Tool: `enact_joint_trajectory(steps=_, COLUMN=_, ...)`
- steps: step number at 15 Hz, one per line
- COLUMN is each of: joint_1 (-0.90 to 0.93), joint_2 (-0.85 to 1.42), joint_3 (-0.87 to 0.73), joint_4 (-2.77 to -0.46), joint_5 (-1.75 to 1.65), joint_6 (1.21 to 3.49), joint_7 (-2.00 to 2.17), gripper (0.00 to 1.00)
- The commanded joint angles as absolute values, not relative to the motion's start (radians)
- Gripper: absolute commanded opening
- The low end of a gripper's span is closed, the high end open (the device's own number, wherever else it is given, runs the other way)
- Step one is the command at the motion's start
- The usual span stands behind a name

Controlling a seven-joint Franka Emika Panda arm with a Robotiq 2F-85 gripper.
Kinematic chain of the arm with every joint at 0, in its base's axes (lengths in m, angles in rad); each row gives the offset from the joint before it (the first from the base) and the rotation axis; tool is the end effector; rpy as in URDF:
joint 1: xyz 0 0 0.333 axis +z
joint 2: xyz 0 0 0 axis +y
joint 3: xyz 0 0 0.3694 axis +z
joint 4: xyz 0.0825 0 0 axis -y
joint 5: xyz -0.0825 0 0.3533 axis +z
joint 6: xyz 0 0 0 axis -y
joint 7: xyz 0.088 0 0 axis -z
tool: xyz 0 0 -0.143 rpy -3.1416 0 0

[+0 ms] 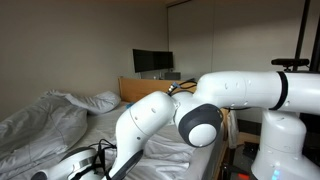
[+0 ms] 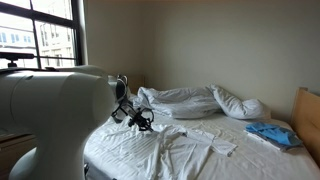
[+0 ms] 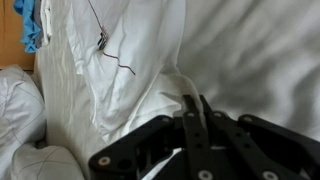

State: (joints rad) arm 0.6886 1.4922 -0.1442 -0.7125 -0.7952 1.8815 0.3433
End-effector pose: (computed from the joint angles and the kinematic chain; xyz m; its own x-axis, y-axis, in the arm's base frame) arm 0.6752 0.3827 0.0151 0.8014 0.5741 -0.1681 0.4694 -0.4293 0.7716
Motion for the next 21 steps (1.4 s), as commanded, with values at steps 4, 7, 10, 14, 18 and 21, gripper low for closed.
enact_joint_trajectory(steps=4, joint_1=0.665, joint_2=1.490, joint_3=-0.141, joint_4=-0.598, joint_5=-0.739, joint_6=1.881, joint_7=0.360, gripper=0.07)
enact_joint_trajectory(steps=7, joint_1=0.649, joint_2=1.487, joint_3=-0.143, joint_4=-0.552, joint_5=-0.686, joint_6=1.874, joint_7=0.374, gripper=0.07)
enact_joint_trajectory(steps=10, joint_1=0.622, joint_2=1.486, joint_3=-0.142, joint_4=-0.503, joint_5=-0.611, joint_6=1.864, joint_7=0.377, gripper=0.07)
enact_joint_trajectory(steps=14, joint_1=0.580, joint_2=1.486, joint_3=-0.152, joint_4=-0.444, joint_5=-0.503, joint_6=1.842, joint_7=0.383, gripper=0.07)
enact_joint_trajectory(steps=18, joint_1=0.527, joint_2=1.485, joint_3=-0.162, joint_4=-0.393, joint_5=-0.410, joint_6=1.806, joint_7=0.415, gripper=0.07)
enact_joint_trajectory(steps=21, joint_1=0.479, joint_2=1.485, joint_3=-0.158, joint_4=-0.360, joint_5=-0.355, joint_6=1.783, joint_7=0.453, gripper=0.07)
